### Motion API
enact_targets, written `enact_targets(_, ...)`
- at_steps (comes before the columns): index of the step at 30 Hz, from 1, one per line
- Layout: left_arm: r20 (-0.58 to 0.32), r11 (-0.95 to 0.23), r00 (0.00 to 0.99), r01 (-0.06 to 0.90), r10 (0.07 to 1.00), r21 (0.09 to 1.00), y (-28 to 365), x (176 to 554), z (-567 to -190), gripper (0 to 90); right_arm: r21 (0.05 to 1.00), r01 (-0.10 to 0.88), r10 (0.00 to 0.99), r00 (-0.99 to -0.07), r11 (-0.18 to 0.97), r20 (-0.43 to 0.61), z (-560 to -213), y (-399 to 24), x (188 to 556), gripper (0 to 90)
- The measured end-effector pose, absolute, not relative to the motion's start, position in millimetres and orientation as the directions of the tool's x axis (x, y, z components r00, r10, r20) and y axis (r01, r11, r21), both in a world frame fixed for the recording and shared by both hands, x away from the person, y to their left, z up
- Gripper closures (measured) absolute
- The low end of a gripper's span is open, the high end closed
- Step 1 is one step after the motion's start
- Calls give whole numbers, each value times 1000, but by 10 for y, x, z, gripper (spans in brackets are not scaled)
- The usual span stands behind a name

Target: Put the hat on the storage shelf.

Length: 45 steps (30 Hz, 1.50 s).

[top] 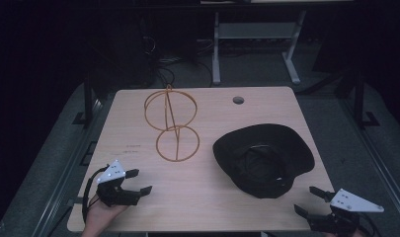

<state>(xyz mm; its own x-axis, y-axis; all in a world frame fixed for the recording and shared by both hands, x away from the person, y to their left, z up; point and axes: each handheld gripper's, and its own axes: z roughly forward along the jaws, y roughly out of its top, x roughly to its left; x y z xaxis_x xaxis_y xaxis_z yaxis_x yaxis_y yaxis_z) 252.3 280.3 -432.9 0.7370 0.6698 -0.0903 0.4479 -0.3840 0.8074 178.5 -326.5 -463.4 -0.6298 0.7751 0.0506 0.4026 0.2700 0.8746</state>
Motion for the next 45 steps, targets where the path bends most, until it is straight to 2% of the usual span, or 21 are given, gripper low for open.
enact_targets(8, -78, -400, 755, 428, 651, 810, 2712, 2524, -4306, 179, 866, 409, 774, -632, 287, 42, -4632, -3257, 1771, 154)
enact_targets(10, -82, -402, 764, 424, 640, 811, 2680, 2541, -4297, 179, 882, 397, 776, -627, 251, 61, -4619, -3283, 1741, 154)
enact_targets(18, -61, -427, 797, 384, 600, 818, 2503, 2533, -4222, 178, 882, 397, 779, -624, 254, 57, -4603, -3293, 1747, 154)
enact_targets(45, -26, -539, 913, 263, 407, 800, 1562, 2692, -3826, 174, 878, 396, 765, -641, 270, 54, -4606, -3254, 1778, 151)
